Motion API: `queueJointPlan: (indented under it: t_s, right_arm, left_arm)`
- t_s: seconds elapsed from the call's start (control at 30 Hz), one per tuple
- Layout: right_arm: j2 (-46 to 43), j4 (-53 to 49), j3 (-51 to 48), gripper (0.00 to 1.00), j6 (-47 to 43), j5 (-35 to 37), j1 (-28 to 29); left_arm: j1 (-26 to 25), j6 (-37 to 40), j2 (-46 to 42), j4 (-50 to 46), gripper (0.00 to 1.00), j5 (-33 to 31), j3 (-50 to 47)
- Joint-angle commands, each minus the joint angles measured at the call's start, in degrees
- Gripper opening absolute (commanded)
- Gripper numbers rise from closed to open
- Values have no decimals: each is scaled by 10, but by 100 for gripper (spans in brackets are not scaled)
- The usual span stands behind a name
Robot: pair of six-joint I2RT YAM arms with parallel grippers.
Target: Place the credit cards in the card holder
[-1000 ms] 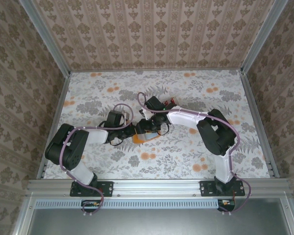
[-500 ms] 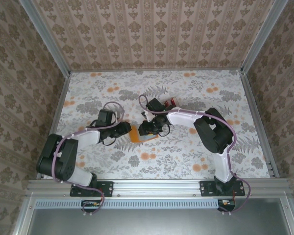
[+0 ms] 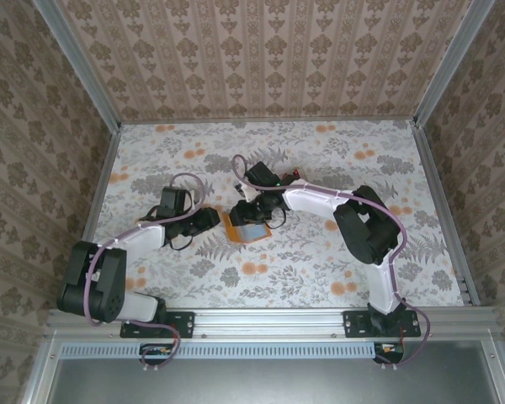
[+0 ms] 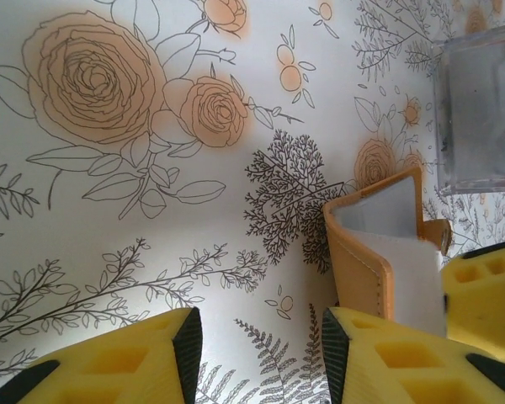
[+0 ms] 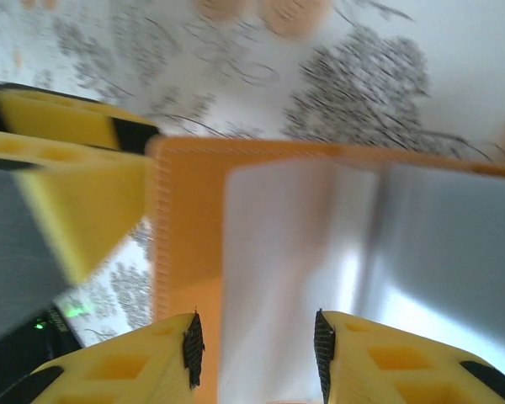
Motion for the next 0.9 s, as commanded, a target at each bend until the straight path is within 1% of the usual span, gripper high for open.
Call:
queueJointPlan:
  t_s: [0.0,0.17,0.3,0.43,0.53,0.87]
  right_arm:
    - [26,-14,31,43,2,-22,13]
    - [49,-8,43,44,8,-31,25]
    - [60,-11,45,45,10,-34,30]
    - [54,-12,45,46,10,-37,30]
    - [41,-16,48,46,9,-39,29]
    - [1,-35,60,48,0,-34,28]
  left_arm:
    - [2,-6,7,10,44,11,0]
    - [15,-24,-7,-4,43,-4,-4]
    - [44,-41,-25,-2,43,-4,-23]
    - [73,-49,-44,2,43,6,-41]
    - [84,-44,-52,-4,42,12,-41]
    - [86,-7,-69,-42,42,17,1]
